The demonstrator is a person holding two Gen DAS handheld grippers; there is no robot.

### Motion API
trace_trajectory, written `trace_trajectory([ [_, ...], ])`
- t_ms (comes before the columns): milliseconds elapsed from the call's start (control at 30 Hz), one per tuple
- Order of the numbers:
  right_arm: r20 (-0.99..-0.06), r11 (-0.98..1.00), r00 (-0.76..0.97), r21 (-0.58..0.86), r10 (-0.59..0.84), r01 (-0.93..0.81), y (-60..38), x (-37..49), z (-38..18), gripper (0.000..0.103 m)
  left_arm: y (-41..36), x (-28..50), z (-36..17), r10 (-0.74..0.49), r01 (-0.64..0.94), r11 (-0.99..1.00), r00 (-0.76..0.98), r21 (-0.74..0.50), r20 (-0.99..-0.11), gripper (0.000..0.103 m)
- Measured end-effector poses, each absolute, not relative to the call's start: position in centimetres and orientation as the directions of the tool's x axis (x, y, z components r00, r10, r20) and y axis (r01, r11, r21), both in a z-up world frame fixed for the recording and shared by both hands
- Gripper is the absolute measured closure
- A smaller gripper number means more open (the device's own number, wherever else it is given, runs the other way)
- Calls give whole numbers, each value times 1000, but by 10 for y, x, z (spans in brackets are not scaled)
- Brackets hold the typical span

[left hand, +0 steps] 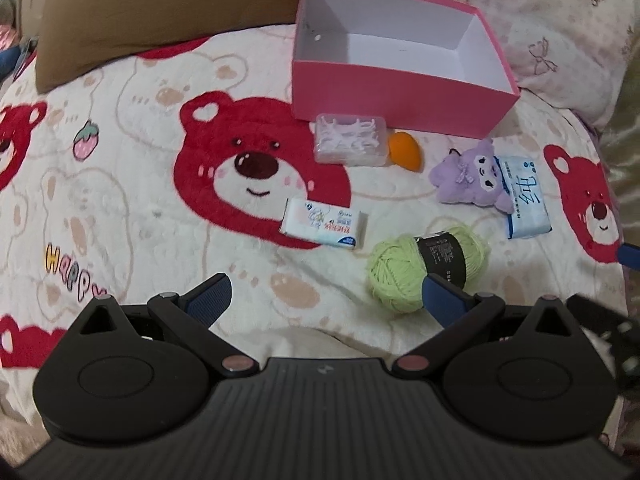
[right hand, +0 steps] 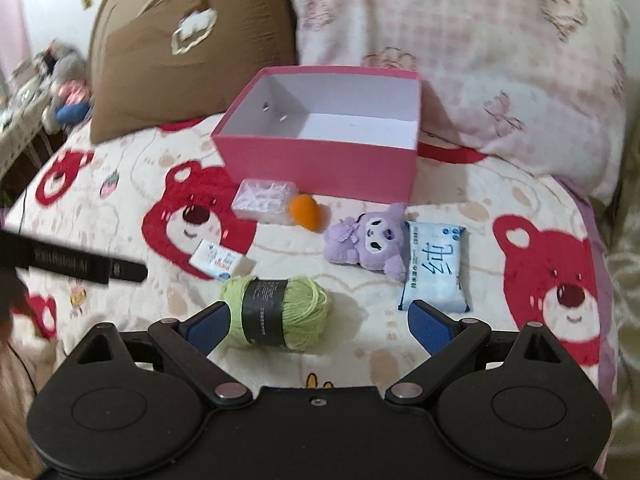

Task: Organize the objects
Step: 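Move the left tool toward the green yarn ball, then close the left gripper around the green yarn ball's black band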

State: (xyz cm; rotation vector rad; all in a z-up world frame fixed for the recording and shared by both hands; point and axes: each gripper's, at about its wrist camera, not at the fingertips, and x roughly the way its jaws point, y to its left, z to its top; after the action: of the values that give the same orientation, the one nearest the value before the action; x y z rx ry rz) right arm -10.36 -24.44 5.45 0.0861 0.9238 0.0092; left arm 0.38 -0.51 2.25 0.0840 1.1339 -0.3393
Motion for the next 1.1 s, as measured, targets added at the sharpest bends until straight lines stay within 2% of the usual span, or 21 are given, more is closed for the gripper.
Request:
trace_trajectory([
  [167, -777, 998, 627, 31, 63, -63, -232, -102, 43, 6, -17, 10, 18, -248, 358, 927, 369, -109, -896, 0],
  [367, -697, 973, 680, 141, 227, -181, -234, -104, 29, 6, -31, 10, 4, -314, 388, 909, 389, -155, -866, 0],
  [433, -697, 967, 671, 145, 252, -211, -232, -100, 21, 6, -35, 9, -3, -343, 392, 902, 395, -181, -852, 0],
  [600, -718, 967, 654, 115, 238, -225, -233, -90, -10, 6, -45, 6, -25, -309, 396, 909, 426, -131, -850, 1],
  [767, -678, 971, 696, 148, 237, -187, -239, -84, -36, 6, -39, 7, -52, -337, 382, 906, 389, -183, -858, 2],
  [1100, -711, 969, 663, 123, 236, -214, -238, -75, -80, 6, -38, 17, -76, -407, 339, 897, 384, -284, -829, 3],
])
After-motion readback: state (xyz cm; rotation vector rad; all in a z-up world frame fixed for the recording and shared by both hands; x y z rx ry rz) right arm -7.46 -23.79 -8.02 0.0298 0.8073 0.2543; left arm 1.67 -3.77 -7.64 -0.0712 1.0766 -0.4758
